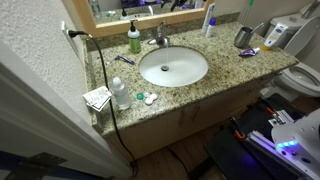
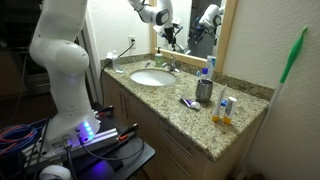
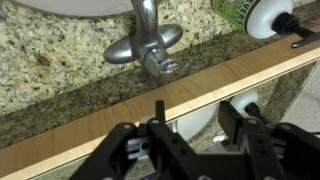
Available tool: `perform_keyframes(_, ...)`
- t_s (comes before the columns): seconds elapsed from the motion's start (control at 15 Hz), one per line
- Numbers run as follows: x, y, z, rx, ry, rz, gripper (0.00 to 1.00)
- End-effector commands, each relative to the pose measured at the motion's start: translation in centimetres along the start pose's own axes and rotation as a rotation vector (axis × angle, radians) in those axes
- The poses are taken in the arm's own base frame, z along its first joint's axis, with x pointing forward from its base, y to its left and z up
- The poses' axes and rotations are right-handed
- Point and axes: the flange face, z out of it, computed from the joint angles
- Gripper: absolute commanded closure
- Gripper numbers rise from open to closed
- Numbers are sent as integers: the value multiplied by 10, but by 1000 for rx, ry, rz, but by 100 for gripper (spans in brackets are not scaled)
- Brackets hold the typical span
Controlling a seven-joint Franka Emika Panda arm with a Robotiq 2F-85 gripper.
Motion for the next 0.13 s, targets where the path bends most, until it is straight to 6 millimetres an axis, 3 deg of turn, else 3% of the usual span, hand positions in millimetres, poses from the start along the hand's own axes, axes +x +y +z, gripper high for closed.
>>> perform_keyframes(0.0, 0, -1, -15, -2, -10, -9, 10)
perform_keyframes(0.07, 1, -2, -27, 1, -9, -11, 28)
